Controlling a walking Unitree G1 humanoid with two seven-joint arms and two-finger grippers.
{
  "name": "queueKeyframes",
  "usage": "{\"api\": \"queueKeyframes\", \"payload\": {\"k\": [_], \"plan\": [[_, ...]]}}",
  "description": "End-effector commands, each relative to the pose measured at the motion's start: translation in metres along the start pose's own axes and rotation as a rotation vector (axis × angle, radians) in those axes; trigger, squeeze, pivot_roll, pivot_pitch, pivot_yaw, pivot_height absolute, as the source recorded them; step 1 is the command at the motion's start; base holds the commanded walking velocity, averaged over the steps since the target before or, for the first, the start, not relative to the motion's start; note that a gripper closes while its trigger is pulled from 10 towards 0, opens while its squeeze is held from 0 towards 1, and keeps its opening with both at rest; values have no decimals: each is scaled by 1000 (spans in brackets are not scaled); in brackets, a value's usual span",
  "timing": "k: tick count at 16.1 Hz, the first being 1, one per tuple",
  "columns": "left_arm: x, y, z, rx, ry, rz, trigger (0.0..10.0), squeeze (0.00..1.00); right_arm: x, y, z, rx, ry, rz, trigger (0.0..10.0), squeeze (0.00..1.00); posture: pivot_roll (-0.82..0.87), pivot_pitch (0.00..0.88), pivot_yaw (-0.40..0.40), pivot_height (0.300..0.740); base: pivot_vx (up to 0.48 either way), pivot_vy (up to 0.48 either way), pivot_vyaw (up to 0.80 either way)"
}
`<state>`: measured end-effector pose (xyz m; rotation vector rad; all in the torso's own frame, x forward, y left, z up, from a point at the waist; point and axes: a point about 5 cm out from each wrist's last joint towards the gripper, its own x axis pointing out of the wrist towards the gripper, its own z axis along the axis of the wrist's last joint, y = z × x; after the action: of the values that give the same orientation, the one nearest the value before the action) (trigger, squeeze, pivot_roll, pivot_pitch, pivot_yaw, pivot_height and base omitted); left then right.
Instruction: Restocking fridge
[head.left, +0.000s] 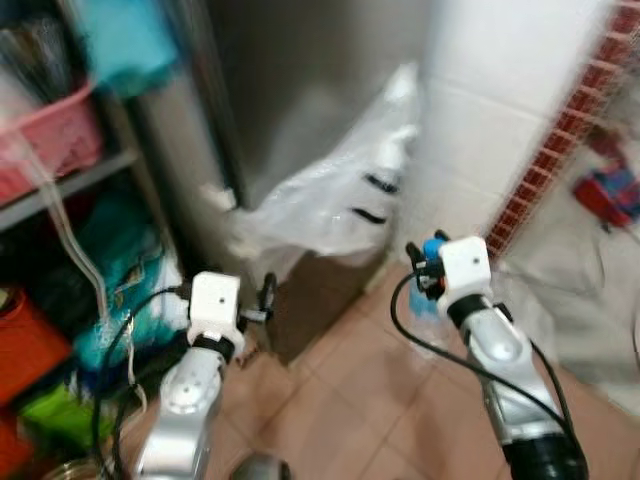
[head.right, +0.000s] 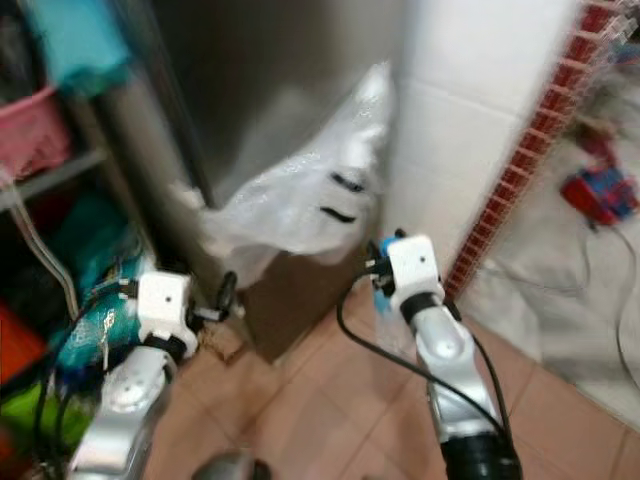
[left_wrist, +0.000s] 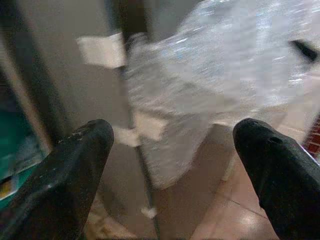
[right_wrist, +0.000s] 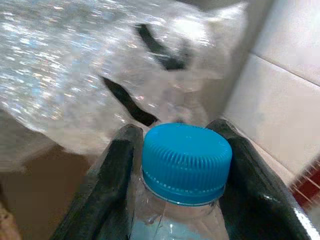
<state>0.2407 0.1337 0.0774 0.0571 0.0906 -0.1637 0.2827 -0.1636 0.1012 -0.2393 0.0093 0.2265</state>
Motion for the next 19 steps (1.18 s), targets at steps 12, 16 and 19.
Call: {"api": "queueKeyframes", "payload": {"k": [12,16,19], "plan": [[3,5,4,-34,-19,40,10000,0,2,-3,7,20,-34,13,10000,0,37,0,-9,740,0,144,89],[3,4,4,-37,-19,29,10000,0,3,-2,6,31,-24,15,10000,0,37,0,-9,740,0,480,-800],[3,2,5,-32,-26,19,10000,0,3,-2,6,33,-27,17,10000,0,36,0,-11,740,0,457,-219]]}}
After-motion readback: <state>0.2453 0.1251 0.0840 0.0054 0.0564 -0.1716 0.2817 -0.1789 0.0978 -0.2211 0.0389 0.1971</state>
